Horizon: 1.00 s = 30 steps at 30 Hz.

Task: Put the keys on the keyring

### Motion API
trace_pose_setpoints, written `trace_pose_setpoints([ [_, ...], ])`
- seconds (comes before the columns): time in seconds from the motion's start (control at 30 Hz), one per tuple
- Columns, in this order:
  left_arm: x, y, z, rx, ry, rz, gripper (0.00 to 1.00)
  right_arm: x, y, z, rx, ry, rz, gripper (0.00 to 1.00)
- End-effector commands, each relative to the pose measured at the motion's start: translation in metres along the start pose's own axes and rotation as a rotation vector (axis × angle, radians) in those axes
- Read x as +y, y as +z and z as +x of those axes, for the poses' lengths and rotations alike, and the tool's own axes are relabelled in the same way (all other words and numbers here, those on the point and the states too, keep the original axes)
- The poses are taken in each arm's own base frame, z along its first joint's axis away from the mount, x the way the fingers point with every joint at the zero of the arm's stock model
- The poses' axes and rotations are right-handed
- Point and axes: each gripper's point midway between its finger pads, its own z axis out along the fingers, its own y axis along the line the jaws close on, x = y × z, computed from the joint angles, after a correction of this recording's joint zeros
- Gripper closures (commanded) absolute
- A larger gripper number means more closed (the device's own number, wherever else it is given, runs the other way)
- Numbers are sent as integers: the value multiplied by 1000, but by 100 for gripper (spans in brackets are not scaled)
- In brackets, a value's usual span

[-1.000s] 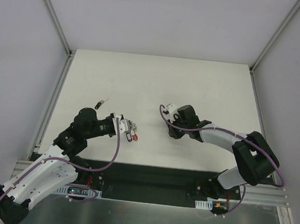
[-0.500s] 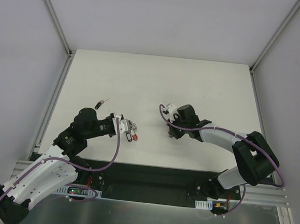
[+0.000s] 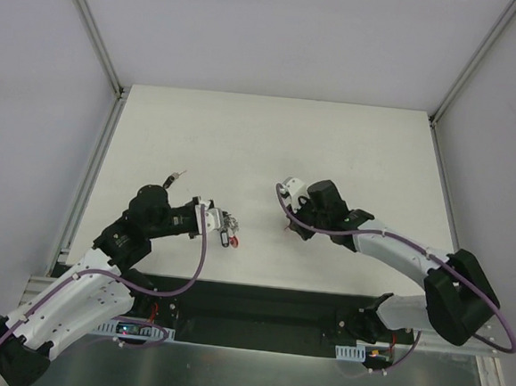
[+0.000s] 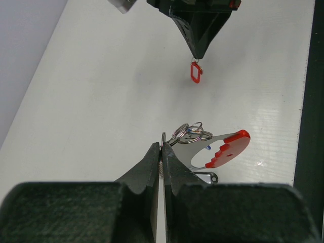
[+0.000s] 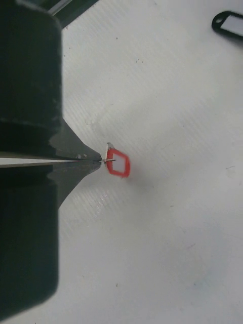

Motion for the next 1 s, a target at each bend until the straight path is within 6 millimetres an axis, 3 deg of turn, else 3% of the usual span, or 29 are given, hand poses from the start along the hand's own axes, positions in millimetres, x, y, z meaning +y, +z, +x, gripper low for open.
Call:
trace_pose_setpoints([
  [0.0,-4,4,-34,-115,20,74,100,13,-30,-36,-93,-118,-13,99],
  [0.23,-27,9,-48,-178,-3,198,100,47,-64,-60,-165,-270,-33,99],
  [0.53,-45,14,-52,-201,-16,280,100,87,-102,-97,-321,-416,-46,99],
  [0.8,-48,21,-60,-253,-58,308,100,109,-106,-109,-358,-534,-9,99],
  [0.97,-52,24,-61,-262,-87,342,100,110,-102,-114,-368,-559,36,99],
])
